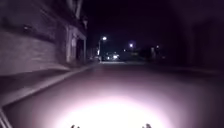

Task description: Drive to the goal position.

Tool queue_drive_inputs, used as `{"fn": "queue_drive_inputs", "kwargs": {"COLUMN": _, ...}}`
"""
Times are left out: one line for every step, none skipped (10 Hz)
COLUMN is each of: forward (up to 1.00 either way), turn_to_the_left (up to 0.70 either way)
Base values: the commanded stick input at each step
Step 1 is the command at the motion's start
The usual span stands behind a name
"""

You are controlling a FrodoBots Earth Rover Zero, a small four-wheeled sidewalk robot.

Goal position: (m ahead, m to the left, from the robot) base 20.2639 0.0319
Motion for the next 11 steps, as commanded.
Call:
{"fn": "queue_drive_inputs", "kwargs": {"forward": 0.5, "turn_to_the_left": 0.0}}
{"fn": "queue_drive_inputs", "kwargs": {"forward": 0.5, "turn_to_the_left": 0.0}}
{"fn": "queue_drive_inputs", "kwargs": {"forward": 0.5, "turn_to_the_left": 0.0}}
{"fn": "queue_drive_inputs", "kwargs": {"forward": 0.5, "turn_to_the_left": 0.0}}
{"fn": "queue_drive_inputs", "kwargs": {"forward": 0.5, "turn_to_the_left": 0.0}}
{"fn": "queue_drive_inputs", "kwargs": {"forward": 0.5, "turn_to_the_left": 0.0}}
{"fn": "queue_drive_inputs", "kwargs": {"forward": 0.5, "turn_to_the_left": 0.0}}
{"fn": "queue_drive_inputs", "kwargs": {"forward": 0.5, "turn_to_the_left": 0.0}}
{"fn": "queue_drive_inputs", "kwargs": {"forward": 0.5, "turn_to_the_left": 0.0}}
{"fn": "queue_drive_inputs", "kwargs": {"forward": 0.5, "turn_to_the_left": 0.0}}
{"fn": "queue_drive_inputs", "kwargs": {"forward": 0.5, "turn_to_the_left": 0.0}}
